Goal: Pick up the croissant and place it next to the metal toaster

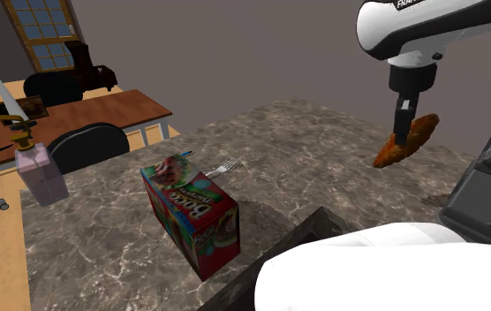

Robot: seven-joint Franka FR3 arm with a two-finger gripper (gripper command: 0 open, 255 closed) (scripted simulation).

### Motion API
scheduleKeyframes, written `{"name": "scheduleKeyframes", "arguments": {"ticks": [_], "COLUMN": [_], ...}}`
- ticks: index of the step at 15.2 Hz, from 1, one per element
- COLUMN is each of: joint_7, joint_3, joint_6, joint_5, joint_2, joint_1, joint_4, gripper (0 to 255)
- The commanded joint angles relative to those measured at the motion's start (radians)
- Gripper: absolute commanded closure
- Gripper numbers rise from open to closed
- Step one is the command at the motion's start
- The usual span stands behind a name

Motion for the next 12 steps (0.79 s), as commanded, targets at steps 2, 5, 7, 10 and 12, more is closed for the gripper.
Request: {"name": "scheduleKeyframes", "arguments": {"ticks": [2, 5, 7, 10, 12], "joint_7": [0.009, 0.021, 0.029, 0.041, 0.049], "joint_3": [-0.018, -0.035, -0.047, -0.066, -0.079], "joint_6": [0.041, 0.081, 0.108, 0.15, 0.179], "joint_5": [-0.016, -0.032, -0.043, -0.06, -0.072], "joint_2": [0.007, 0.016, 0.024, 0.038, 0.049], "joint_1": [-0.003, -0.006, -0.008, -0.011, -0.012], "joint_4": [-0.032, -0.064, -0.084, -0.113, -0.131], "gripper": [255, 255, 255, 255, 255]}}
